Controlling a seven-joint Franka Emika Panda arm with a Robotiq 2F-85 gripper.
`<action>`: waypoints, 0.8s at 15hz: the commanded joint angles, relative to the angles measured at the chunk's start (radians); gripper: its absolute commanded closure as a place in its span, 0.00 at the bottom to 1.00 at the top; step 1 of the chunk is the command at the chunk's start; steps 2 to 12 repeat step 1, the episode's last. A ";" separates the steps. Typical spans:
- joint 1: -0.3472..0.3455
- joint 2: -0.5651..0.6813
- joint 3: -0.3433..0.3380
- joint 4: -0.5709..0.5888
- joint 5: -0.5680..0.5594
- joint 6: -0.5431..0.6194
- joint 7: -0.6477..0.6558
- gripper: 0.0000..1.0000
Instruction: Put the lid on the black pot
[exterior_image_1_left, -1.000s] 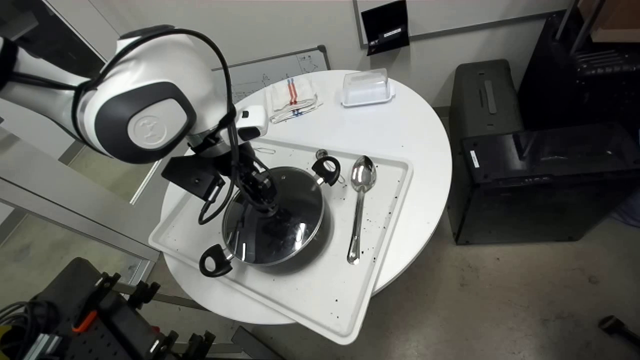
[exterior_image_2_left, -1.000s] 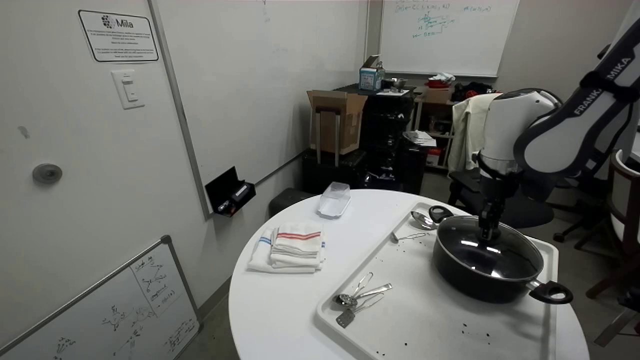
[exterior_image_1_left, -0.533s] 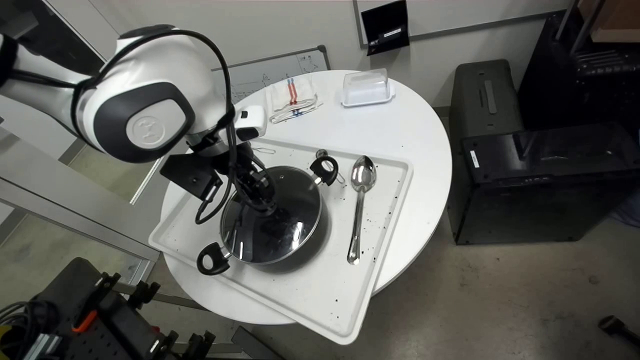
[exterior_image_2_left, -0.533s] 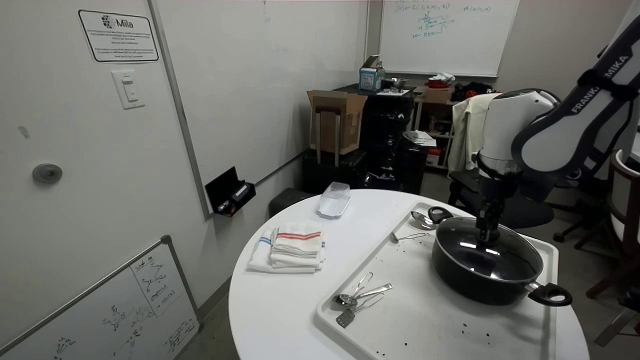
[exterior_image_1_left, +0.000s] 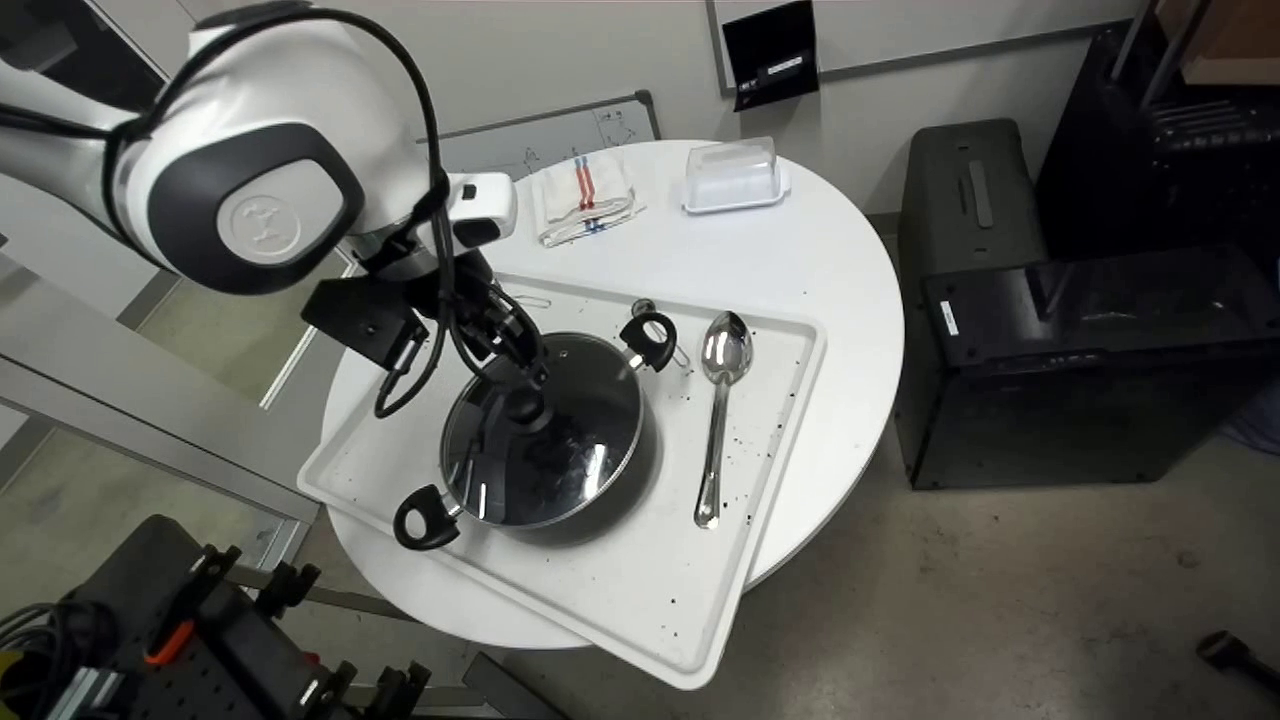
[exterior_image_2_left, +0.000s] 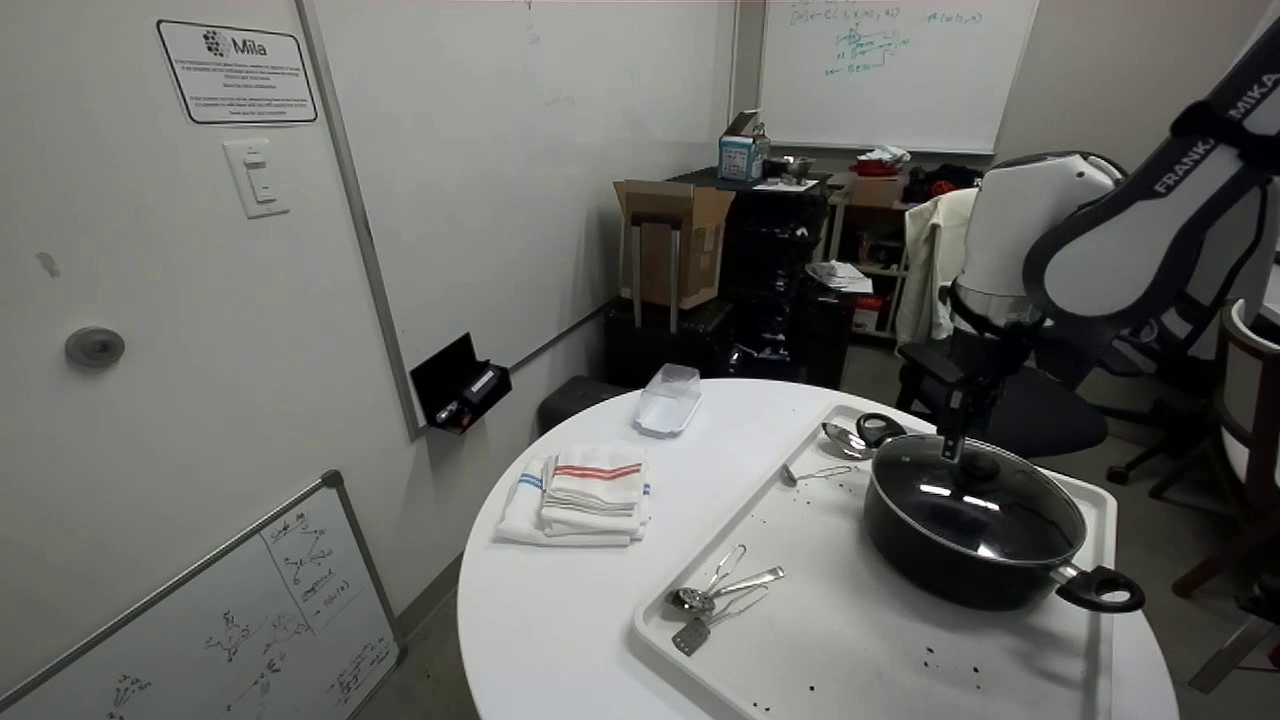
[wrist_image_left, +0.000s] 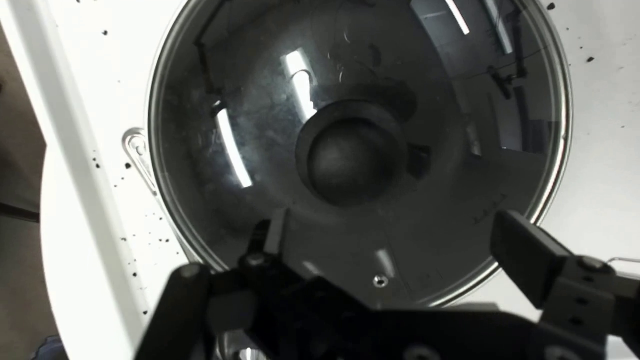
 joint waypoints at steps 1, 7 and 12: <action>-0.003 -0.084 0.016 -0.050 0.021 -0.017 -0.040 0.00; -0.003 -0.084 0.016 -0.050 0.021 -0.017 -0.040 0.00; -0.003 -0.084 0.016 -0.050 0.021 -0.017 -0.040 0.00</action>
